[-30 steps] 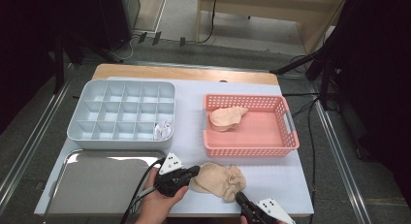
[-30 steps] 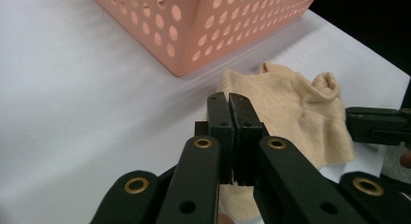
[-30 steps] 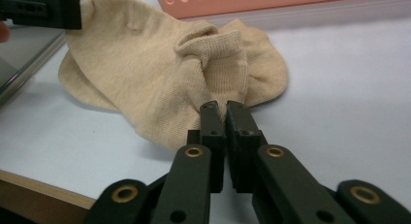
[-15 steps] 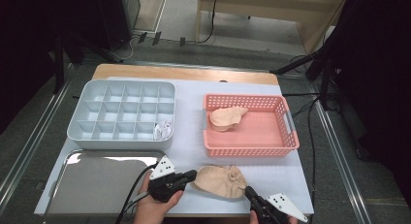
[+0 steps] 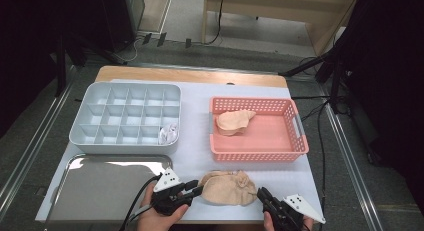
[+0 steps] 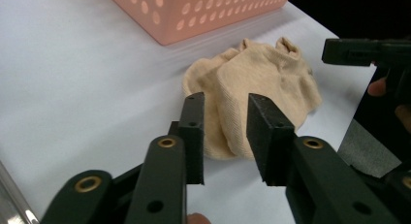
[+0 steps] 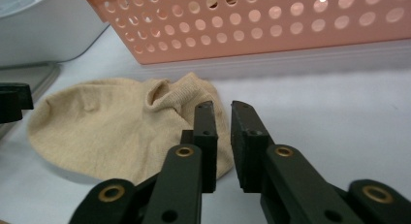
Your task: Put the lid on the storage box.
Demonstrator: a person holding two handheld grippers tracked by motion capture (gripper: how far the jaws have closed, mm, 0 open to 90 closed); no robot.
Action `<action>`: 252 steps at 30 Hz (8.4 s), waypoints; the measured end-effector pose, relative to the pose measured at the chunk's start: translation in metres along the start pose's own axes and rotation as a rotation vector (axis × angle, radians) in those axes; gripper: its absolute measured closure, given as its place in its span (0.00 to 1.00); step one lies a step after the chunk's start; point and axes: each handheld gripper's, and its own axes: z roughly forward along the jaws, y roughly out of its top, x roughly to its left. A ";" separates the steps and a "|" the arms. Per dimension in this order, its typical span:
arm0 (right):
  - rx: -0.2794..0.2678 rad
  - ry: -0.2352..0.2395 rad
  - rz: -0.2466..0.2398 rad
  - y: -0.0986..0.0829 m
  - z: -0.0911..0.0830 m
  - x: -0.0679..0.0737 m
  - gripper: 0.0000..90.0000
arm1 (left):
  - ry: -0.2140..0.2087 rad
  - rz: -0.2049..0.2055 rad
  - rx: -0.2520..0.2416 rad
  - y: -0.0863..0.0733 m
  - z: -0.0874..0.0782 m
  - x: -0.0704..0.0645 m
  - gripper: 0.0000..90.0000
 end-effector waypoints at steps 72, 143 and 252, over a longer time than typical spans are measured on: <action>0.067 0.034 0.015 0.002 0.033 -0.006 0.67 | 0.052 -0.036 0.125 0.003 0.014 0.005 0.75; 0.051 0.244 -0.076 0.025 0.024 0.060 0.92 | 0.031 -0.067 0.006 0.024 0.003 -0.003 0.90; 0.020 0.166 -0.099 -0.015 0.048 0.112 0.93 | -0.013 -0.137 0.190 0.015 0.030 0.004 0.98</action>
